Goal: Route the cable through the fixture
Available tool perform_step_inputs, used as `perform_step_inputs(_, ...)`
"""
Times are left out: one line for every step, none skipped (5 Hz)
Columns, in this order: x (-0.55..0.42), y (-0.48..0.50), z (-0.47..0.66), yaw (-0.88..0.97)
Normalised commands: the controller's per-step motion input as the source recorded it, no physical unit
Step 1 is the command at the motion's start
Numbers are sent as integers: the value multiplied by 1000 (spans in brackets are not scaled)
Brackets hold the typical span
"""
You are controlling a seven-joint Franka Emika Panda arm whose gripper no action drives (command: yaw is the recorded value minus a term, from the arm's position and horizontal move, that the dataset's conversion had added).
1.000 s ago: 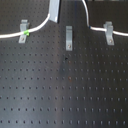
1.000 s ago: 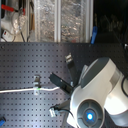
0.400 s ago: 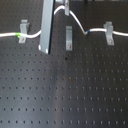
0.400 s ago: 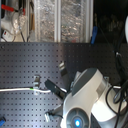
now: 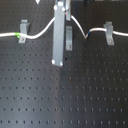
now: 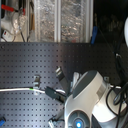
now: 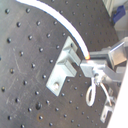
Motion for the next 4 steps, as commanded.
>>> perform_step_inputs(-104, -99, 115, -846)
perform_step_inputs(-110, -164, 162, -728)
perform_step_inputs(-37, -26, 1, -20)
perform_step_inputs(-404, -35, 377, 0)
